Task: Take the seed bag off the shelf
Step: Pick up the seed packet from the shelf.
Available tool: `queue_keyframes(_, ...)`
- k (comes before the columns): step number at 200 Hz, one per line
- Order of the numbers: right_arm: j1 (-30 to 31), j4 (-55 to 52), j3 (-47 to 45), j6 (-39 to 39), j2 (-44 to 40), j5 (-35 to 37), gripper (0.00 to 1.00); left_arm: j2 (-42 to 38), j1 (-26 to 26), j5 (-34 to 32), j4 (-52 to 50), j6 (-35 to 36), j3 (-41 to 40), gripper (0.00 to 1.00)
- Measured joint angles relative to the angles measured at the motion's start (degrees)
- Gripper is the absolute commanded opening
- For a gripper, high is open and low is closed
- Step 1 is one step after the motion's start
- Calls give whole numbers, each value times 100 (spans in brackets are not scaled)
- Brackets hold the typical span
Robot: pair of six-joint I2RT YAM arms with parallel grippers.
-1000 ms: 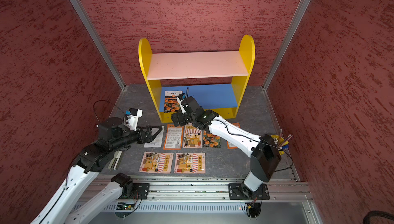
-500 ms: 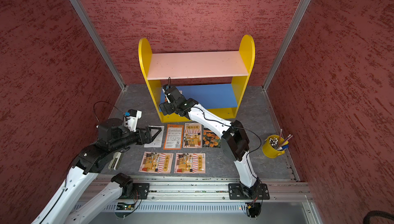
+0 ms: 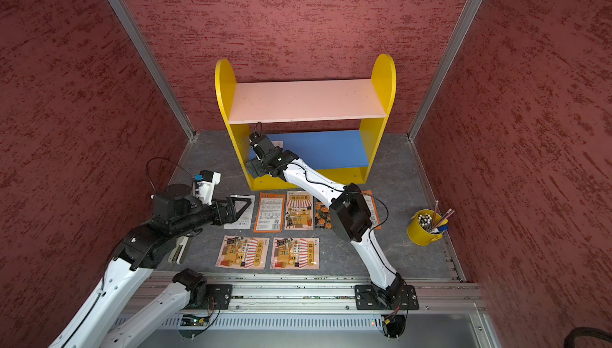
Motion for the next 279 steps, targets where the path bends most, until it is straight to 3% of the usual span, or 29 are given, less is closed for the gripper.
queue_keyframes(35,-98,186,-350,15,-109,-11,98,-24,0,2,2,-2,-107,100)
queue_keyframes(105,-348,551,-1882,55,-1137,-22,98,52,-22,44,197,-81,-240,100)
queue_keyframes(170,-385,616,-2055,44,-1370,-116,98,127,-31,44,295,-85,-243,100)
queue_keyframes(203,-385,839,-2603,170,-2083,-334,98,98,-31,44,317,-85,-273,100)
queue_keyframes(239,-413,1316,-3569,909,-3237,-444,98,133,-42,46,378,-85,-352,100)
queue_keyframes(279,-531,2269,-5082,2682,-4192,-463,96,168,-52,66,566,-90,-446,100)
